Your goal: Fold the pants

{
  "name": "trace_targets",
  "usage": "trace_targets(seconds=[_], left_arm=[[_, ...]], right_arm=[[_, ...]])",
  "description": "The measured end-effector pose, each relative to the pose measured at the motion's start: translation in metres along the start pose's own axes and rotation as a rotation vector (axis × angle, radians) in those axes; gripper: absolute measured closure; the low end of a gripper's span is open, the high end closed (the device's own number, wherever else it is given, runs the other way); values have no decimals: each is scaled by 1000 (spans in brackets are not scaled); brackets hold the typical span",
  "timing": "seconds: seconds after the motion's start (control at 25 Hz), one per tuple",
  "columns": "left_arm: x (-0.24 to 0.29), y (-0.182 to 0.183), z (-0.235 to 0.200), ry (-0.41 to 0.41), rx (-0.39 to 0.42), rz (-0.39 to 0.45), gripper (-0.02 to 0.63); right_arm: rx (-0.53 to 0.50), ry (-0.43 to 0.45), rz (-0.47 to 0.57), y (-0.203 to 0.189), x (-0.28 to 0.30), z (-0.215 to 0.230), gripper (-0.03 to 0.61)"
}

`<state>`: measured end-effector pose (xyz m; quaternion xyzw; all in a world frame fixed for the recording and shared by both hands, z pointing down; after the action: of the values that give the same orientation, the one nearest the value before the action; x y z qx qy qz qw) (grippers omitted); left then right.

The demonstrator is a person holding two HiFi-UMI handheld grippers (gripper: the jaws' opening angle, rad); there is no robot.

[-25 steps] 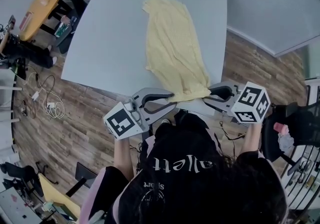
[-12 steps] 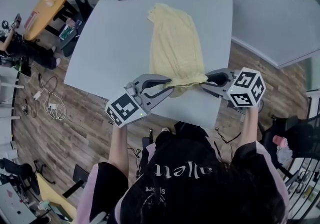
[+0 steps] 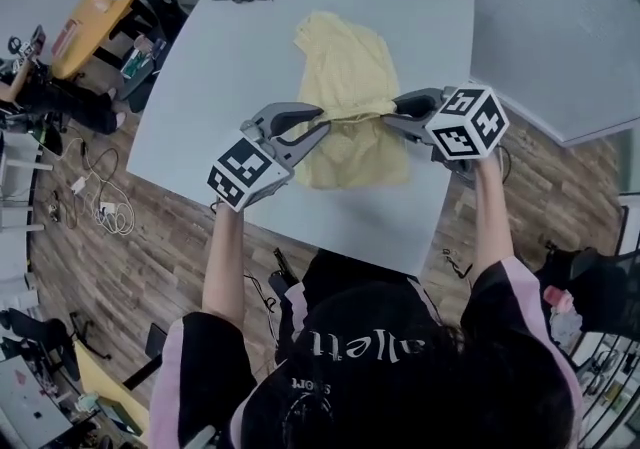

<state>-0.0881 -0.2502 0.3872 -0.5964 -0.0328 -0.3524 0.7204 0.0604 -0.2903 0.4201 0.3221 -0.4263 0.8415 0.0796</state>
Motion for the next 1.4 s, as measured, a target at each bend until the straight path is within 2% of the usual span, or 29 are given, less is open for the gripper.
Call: trace_targets(seconds=[0.48,0.68,0.92,1.24,1.32,1.4], left_arm=[[66,-76,-85,110,17,-178,526],[106,-123,-106,159,83,-333,529],[145,-170,-103,114,143,-463,531],[168,-201,-91,54,86,-481,529],[167,-198,-94,53,24,-447,515],[165,-193,-96,48,-41,-403,482]], right_arm=[[14,-214,-30,33,85,87,472],[-28,-325,-51,27,124,120,472],[-34,-398,-139,-1,166,151,472],[53,-441,-119,-26,189,171,469],[45,-432,-118,-28,191,169,433],[31,-418,-124,-29,191,166,356]])
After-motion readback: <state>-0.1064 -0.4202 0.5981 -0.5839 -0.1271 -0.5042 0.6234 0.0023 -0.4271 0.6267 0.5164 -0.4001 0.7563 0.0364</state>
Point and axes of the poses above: the fingertips, and each gripper's own axes: x forward along the fingers, z to its right, y out of its top, the point moved 4 cm from there along -x, backward along the fingers, and after that the axes turned 13 degrees about x, right-handed, at the moved point
